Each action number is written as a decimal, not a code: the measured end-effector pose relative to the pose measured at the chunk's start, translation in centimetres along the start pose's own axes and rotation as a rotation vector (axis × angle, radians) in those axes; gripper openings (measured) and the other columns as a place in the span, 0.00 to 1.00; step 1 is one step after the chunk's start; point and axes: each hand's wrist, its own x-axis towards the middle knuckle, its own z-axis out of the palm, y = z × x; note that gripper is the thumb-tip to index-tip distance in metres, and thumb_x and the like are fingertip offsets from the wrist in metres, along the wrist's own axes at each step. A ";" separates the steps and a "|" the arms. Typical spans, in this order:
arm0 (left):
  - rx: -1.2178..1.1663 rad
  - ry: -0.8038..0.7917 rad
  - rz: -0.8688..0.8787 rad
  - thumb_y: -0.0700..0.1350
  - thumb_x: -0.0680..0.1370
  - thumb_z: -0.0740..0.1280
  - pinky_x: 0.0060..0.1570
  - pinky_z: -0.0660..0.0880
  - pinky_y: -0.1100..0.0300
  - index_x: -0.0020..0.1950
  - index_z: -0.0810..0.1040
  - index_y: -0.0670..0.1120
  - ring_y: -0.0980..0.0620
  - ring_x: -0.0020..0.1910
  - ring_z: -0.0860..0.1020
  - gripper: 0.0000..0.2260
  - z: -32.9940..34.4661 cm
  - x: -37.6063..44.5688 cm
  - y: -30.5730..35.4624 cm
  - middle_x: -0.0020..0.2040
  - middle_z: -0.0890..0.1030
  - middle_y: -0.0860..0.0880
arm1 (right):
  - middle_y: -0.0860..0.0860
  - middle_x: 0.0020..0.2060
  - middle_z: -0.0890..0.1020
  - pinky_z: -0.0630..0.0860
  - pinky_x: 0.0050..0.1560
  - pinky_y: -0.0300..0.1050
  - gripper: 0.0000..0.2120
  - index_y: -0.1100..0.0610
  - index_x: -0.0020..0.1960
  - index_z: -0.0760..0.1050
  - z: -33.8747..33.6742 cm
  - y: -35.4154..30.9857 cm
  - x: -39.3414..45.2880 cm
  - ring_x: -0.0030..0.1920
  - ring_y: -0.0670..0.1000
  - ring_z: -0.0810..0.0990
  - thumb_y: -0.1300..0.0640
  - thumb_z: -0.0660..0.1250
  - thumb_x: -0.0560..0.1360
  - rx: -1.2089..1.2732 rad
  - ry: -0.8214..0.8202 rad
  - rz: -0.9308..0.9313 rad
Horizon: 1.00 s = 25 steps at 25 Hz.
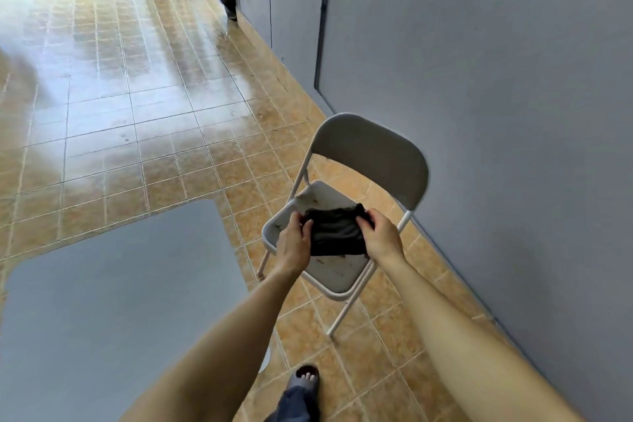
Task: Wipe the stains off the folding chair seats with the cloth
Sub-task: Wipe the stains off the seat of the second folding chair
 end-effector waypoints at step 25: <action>0.193 0.315 -0.487 0.49 0.78 0.65 0.50 0.77 0.52 0.55 0.78 0.44 0.43 0.51 0.81 0.11 17.5 22.2 -21.9 0.52 0.83 0.43 | 0.56 0.45 0.79 0.82 0.37 0.49 0.12 0.57 0.48 0.71 17.3 21.9 31.4 0.45 0.57 0.82 0.58 0.74 0.71 -0.025 -0.662 0.012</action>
